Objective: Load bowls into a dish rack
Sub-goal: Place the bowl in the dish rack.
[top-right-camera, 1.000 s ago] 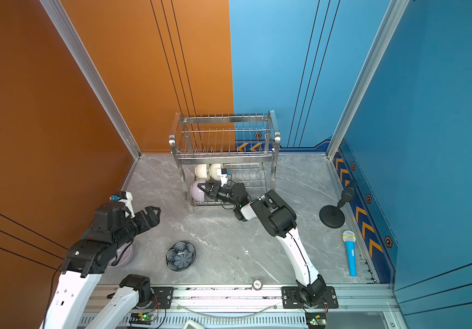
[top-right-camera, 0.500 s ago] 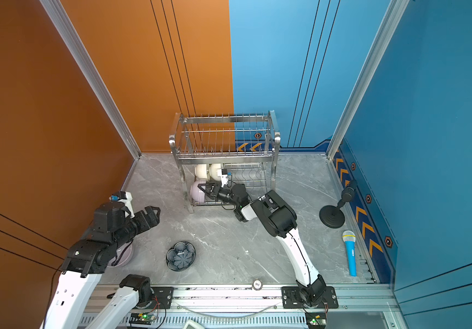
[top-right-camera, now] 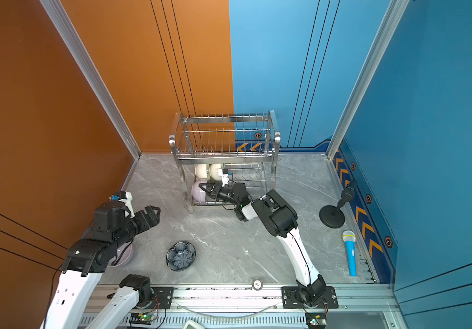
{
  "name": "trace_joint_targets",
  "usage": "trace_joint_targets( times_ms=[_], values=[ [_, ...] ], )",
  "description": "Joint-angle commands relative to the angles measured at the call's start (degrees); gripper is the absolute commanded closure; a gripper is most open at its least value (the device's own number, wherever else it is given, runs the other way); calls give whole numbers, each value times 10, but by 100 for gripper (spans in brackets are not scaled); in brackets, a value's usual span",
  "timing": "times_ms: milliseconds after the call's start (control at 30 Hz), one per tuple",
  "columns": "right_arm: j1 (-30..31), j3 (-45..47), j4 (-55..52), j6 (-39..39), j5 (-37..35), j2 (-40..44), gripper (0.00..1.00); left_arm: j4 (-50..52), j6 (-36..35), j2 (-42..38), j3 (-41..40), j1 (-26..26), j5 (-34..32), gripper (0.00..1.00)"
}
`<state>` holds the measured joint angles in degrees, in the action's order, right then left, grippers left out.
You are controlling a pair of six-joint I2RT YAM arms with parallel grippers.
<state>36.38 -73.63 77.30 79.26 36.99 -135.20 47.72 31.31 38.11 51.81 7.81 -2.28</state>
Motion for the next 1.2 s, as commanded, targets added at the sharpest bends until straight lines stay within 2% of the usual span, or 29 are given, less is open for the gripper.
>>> trace_joint_targets(
  times_ms=[0,300,467,733,1167],
  values=[
    [-11,12,-38,-21,-3,9,89,-3,-4,3,15,-6,10,8],
    [-11,9,-95,-53,4,26,82,-3,-4,5,14,-8,12,8],
    [-11,10,-117,-67,5,33,74,-3,-3,2,10,-9,12,8],
    [-14,16,-140,-85,6,50,53,-3,0,-1,6,-12,10,8],
    [-25,43,-146,-114,17,94,44,-2,17,-5,-7,-17,-12,9]
  ],
)
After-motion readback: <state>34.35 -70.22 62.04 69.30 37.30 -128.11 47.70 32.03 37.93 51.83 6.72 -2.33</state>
